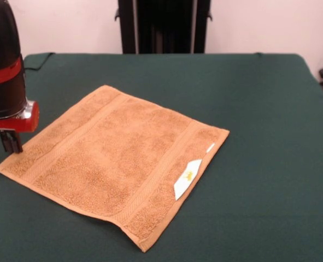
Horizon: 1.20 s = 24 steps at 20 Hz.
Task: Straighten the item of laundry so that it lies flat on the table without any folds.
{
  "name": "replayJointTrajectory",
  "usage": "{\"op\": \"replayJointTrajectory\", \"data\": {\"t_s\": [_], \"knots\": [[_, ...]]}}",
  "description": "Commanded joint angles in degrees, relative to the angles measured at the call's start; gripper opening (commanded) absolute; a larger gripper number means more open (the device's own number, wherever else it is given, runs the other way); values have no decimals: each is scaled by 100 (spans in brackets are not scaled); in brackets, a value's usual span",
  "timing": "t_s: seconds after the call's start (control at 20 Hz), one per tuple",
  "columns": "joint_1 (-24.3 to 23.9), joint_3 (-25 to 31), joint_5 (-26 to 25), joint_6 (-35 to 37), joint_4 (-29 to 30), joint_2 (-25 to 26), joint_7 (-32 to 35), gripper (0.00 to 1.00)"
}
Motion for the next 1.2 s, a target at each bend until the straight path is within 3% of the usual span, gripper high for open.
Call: {"op": "replayJointTrajectory", "data": {"t_s": [0.05, 0.8, 1.2], "knots": [[367, 343, 5, 408, 455, -152, 1005, 0], [345, 380, 14, 358, 488, -130, 964, 0], [492, 240, 15, 793, 411, -316, 1006, 0]]}}
